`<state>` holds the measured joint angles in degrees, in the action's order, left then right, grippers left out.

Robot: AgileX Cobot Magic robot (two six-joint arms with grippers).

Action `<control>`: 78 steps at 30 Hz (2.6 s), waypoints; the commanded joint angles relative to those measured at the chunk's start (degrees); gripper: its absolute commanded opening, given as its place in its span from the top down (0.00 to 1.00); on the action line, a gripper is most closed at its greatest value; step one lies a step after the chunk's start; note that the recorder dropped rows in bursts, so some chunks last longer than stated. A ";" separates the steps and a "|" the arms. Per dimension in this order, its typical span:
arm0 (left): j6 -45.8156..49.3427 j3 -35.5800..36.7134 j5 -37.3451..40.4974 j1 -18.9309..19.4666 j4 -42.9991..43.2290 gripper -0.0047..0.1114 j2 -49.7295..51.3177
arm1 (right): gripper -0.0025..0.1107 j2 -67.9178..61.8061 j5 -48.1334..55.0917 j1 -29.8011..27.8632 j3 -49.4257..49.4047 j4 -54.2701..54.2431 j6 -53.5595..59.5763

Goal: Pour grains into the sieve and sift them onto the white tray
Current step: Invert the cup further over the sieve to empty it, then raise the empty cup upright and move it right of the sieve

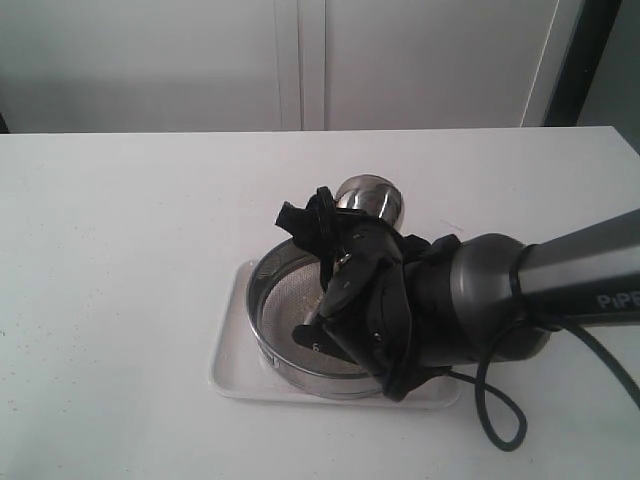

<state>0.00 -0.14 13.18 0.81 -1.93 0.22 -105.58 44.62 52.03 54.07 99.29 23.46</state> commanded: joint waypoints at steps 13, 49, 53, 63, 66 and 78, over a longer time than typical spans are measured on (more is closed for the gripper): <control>0.00 0.14 -0.22 -0.33 -0.33 0.96 -0.22 | 0.98 0.62 2.57 0.56 0.95 0.66 10.56; 0.00 0.14 -0.22 -0.33 -0.33 0.96 -0.22 | 0.98 2.57 -5.16 -0.26 2.72 -3.27 -9.06; 0.00 0.14 -0.22 -0.33 -0.33 0.96 -0.22 | 0.98 3.76 -7.64 -0.42 2.72 -3.75 -19.47; 0.00 0.14 -0.22 -0.33 -0.33 0.96 -0.22 | 0.98 10.35 -23.94 -8.17 2.72 -3.75 -44.57; 0.00 0.14 -0.22 -0.33 -0.33 0.96 -0.22 | 0.98 11.90 -29.86 -11.64 2.72 -3.75 -54.91; 0.00 0.14 -0.22 -0.33 -0.33 0.96 -0.22 | 0.98 13.05 -51.80 -27.42 2.72 -7.56 -90.61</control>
<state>0.00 -0.14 13.18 0.81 -1.93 0.22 -93.26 -5.51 26.76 56.79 93.93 -63.16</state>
